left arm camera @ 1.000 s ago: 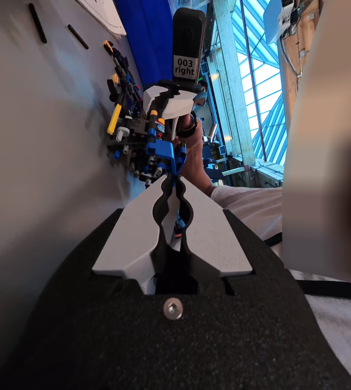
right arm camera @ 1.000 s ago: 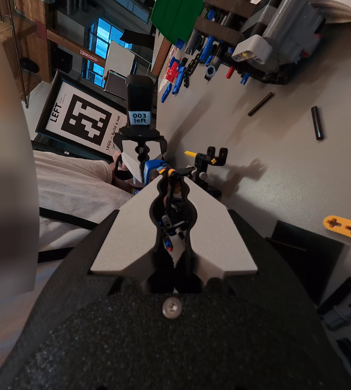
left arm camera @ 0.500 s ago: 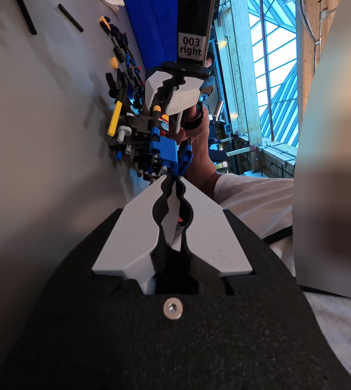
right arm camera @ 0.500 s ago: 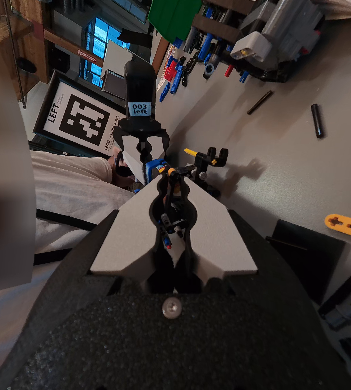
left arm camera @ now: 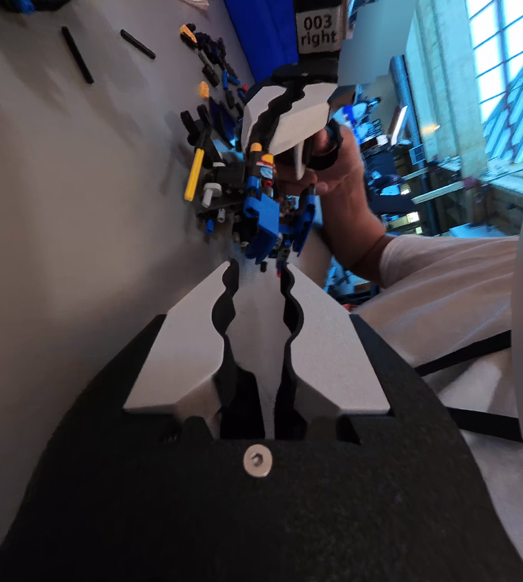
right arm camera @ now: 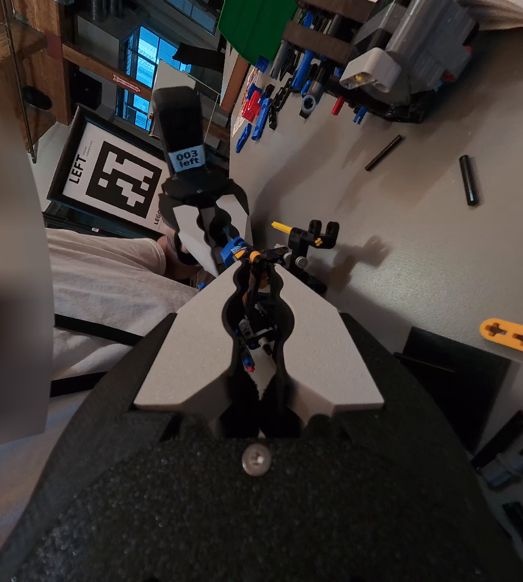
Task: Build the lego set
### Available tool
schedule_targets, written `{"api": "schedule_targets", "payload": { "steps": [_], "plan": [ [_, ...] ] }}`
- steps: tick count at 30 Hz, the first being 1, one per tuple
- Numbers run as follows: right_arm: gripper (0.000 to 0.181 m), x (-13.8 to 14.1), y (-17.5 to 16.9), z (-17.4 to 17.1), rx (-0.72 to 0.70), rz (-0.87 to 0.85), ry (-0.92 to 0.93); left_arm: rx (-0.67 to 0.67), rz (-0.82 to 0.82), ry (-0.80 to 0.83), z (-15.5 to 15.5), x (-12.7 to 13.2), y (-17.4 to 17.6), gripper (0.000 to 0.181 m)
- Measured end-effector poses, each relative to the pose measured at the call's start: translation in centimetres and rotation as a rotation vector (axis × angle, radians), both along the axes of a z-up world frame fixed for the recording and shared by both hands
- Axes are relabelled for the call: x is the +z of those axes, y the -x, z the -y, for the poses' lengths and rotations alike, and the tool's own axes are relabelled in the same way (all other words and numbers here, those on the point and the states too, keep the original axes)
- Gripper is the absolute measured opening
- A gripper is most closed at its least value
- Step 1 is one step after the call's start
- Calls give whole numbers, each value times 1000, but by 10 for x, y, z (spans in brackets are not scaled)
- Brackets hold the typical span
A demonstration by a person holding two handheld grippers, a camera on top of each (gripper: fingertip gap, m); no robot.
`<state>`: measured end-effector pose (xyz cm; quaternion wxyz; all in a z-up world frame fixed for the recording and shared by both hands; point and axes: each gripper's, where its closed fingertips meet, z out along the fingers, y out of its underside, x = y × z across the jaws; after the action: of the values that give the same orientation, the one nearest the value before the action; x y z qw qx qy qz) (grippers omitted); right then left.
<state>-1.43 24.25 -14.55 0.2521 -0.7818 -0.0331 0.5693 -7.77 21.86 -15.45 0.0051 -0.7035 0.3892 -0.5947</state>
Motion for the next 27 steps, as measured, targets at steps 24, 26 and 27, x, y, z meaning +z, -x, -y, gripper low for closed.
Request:
{"api": "schedule_targets", "payload": {
  "steps": [24, 26, 27],
  "plan": [
    [28, -3, 0, 4, 33, 70, -15, -1, 23, -207, 5, -3, -20, 2],
    [31, 6, -2, 7, 64, 51, -26, 1, 23, -203, 5, -3, -20, 2],
    [32, 10, -6, 7, 61, 57, -43, -1, 22, -199, 5, -3, -20, 4]
  ]
}}
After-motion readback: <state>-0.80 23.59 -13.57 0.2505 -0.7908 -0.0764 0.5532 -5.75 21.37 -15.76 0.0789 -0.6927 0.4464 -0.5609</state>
